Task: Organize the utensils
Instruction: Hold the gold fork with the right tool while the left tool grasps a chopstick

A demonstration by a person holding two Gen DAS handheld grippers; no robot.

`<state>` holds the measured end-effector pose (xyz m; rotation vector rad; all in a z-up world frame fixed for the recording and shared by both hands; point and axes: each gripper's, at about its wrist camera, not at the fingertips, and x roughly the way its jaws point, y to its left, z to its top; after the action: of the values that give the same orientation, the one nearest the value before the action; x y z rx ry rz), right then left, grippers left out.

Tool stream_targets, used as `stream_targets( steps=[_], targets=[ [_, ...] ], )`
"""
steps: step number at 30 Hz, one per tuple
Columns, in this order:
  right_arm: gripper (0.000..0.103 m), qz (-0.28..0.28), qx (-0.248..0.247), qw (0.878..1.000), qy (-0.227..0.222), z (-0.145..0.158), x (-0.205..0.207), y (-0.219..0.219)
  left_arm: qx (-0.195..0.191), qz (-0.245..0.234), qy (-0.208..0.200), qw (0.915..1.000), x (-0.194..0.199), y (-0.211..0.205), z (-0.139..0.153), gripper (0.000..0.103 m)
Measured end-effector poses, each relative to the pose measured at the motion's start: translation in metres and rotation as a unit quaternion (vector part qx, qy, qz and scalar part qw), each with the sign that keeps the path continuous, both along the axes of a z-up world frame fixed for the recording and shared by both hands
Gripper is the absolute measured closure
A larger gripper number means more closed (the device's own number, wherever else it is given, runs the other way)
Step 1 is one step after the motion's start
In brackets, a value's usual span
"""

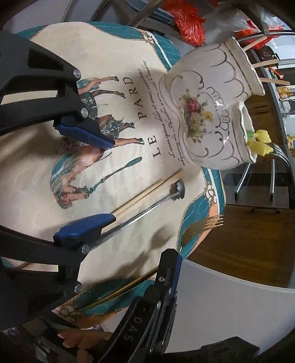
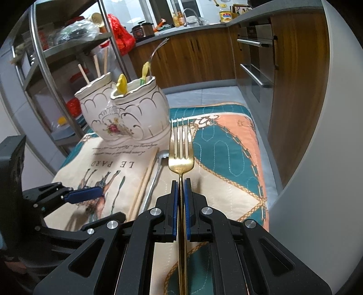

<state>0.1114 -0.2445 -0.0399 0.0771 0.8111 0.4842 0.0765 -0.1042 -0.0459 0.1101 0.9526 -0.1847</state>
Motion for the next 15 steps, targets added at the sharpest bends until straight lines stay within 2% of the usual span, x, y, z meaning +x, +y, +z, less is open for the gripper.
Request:
stream_targets(
  steps=[4,15],
  targets=[
    [0.096,0.001,0.005,1.000,-0.002,0.001,0.000,-0.001,-0.011,-0.008,0.010,0.9998,-0.004,-0.006,0.000,0.043],
    [0.096,0.002,0.018,1.000,-0.004,0.001,-0.003,-0.009,0.032,-0.003,0.001,0.9995,0.010,-0.019,-0.006,0.039]
  ],
)
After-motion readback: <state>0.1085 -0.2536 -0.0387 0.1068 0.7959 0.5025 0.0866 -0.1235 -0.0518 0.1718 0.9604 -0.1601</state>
